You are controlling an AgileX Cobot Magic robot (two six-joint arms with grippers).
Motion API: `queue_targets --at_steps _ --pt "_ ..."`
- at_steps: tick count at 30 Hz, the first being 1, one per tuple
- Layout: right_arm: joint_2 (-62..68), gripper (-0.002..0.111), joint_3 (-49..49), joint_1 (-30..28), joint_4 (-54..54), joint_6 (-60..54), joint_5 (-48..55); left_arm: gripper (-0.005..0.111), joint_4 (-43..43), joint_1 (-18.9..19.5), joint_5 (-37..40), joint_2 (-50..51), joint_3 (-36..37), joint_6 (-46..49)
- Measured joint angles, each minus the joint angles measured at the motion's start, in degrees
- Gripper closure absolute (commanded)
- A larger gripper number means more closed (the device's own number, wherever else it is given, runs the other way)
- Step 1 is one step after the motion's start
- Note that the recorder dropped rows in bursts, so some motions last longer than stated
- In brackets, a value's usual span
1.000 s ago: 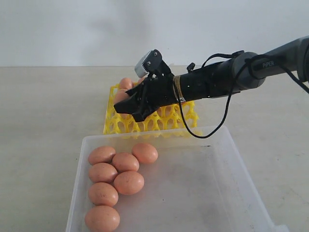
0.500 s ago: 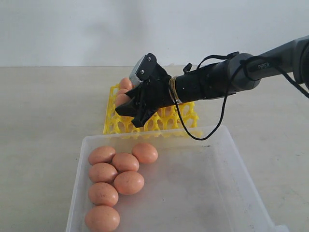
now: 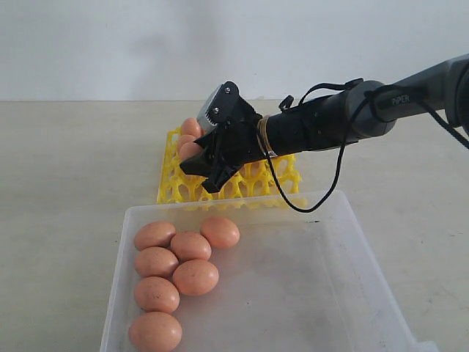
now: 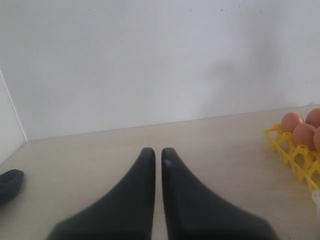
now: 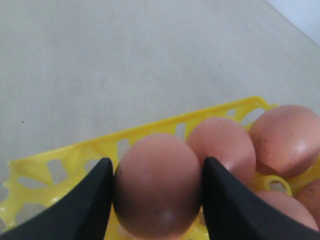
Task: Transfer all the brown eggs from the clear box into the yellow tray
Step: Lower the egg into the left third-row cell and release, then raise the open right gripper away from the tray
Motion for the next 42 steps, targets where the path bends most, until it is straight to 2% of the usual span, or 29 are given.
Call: queue_targets --at_steps 2,38,40,42 --pt "0.0 0.069 0.0 0.0 0.0 -0.1 0.0 0.103 0.0 0.0 0.0 0.0 0.0 0.0" --pt "0.0 0.069 0.0 0.0 -0.2 2.5 0.0 0.103 0.0 0.0 0.0 0.0 0.0 0.0" --pt "0.0 0.067 0.0 0.0 -0.2 3.1 0.0 0.103 0.0 0.0 0.0 0.0 0.0 0.0" --pt "0.0 0.058 0.0 0.0 -0.2 3.6 0.0 0.103 0.0 0.0 0.0 0.0 0.0 0.0"
